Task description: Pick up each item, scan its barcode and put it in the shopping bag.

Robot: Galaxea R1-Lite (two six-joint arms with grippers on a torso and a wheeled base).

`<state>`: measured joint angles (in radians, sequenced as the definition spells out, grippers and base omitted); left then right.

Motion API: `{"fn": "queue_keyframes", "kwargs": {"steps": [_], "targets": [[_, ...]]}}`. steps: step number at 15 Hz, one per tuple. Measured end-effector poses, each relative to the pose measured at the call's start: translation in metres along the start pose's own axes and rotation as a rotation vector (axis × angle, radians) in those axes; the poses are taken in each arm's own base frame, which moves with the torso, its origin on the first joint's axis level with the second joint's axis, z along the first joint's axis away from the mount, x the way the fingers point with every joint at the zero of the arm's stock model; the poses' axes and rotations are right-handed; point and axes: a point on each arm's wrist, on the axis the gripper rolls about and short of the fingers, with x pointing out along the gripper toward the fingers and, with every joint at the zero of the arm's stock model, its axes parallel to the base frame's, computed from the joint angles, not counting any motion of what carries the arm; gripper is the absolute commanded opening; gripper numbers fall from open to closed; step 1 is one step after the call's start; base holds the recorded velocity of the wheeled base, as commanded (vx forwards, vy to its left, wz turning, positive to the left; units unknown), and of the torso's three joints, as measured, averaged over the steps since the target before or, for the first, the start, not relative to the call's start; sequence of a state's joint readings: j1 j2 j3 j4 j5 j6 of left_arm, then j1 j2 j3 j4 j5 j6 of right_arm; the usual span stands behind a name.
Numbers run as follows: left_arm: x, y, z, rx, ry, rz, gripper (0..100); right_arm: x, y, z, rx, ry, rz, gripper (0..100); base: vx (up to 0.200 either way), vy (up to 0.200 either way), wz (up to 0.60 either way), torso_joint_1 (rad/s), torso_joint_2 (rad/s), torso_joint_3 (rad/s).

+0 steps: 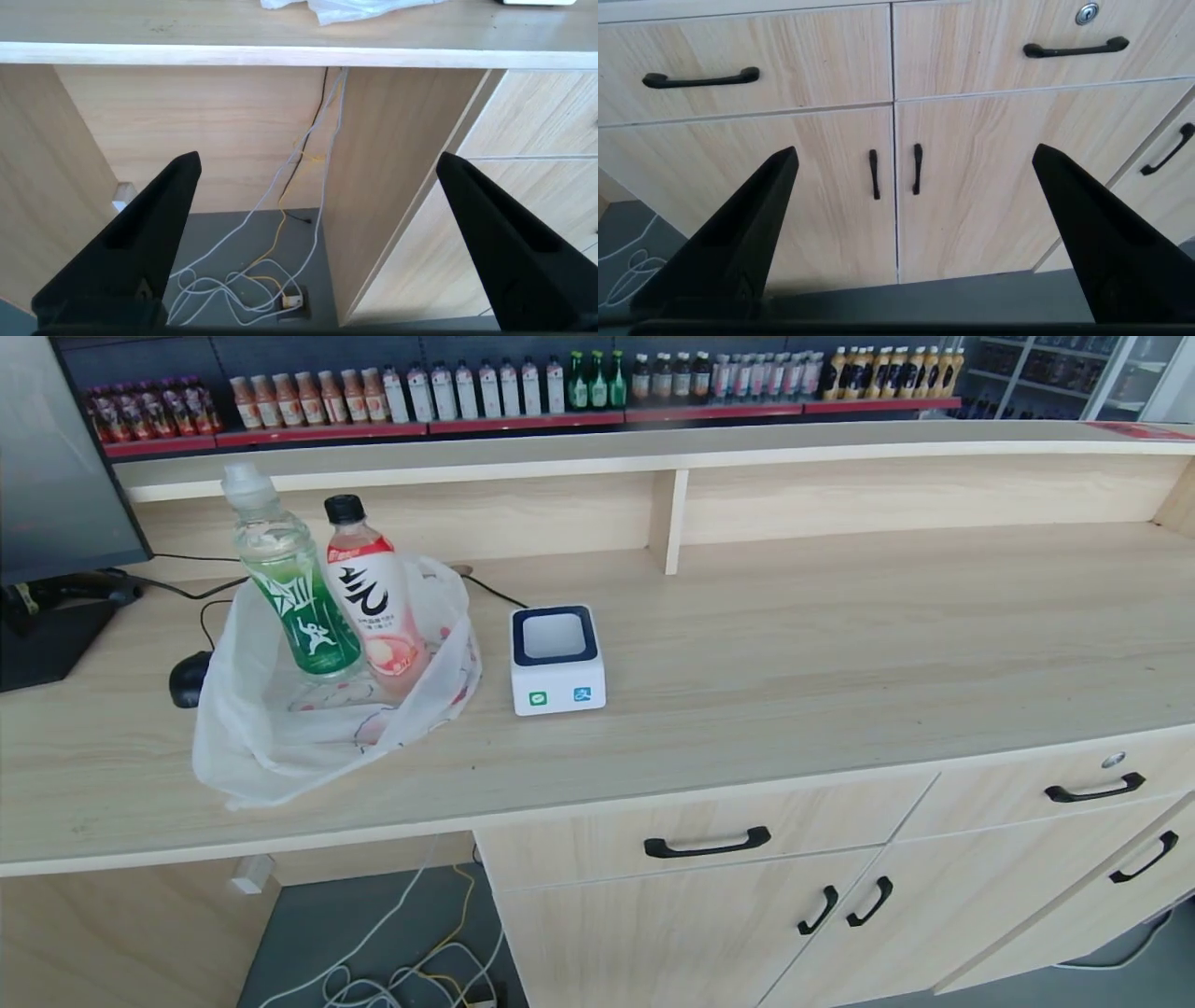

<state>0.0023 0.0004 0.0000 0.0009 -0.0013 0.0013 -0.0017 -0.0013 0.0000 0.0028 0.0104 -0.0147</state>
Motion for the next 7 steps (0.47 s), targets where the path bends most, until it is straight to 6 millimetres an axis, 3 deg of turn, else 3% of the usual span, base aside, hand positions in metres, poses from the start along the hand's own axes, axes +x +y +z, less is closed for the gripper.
{"fn": "queue_keyframes", "kwargs": {"steps": [7], "targets": [[0.0, 0.0, -0.0001, 0.001, 0.001, 0.0, 100, 0.0, 0.0, 0.0, 0.001, 0.0, -0.001, 100, 0.0, 0.0, 0.0, 0.0, 0.0, 0.0]]}}
